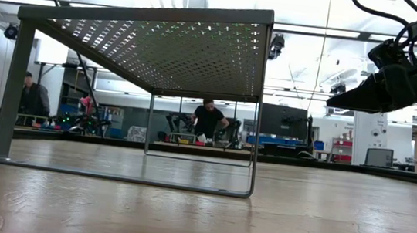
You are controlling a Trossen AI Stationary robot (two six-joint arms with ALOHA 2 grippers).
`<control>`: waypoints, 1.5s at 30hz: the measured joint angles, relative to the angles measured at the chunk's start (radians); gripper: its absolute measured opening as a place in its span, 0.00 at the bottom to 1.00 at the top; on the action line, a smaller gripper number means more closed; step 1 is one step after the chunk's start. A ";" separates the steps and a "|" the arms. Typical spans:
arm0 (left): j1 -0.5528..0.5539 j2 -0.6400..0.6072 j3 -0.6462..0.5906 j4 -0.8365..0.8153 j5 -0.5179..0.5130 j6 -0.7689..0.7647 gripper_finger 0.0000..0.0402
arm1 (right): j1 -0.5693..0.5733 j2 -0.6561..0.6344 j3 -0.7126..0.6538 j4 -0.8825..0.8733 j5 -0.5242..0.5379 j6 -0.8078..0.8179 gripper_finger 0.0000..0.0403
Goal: Pick & Place Office Desk Supplies
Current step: Put the orange basket on the shelf
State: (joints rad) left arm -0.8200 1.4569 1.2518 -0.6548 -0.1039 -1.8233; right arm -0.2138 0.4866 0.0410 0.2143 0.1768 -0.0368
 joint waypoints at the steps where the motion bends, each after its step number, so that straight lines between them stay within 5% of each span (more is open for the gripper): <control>1: 0.013 -0.013 0.000 -0.017 0.000 0.002 0.03 | 0.000 0.000 0.000 0.000 0.000 0.000 0.44; 8: 0.141 -0.107 0.000 -0.057 0.054 0.146 0.03 | 0.000 0.000 0.000 0.000 0.000 0.000 0.44; 20: 0.443 -0.140 0.000 -0.142 0.414 0.353 0.03 | 0.000 0.000 0.000 0.000 0.000 0.000 0.44; 45: 0.837 -0.127 -0.088 -0.299 0.645 0.606 0.06 | 0.000 0.000 0.000 0.000 0.000 0.000 0.44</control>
State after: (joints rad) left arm 0.0174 1.3296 1.1634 -0.9542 0.5413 -1.2177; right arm -0.2138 0.4870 0.0410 0.2146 0.1772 -0.0368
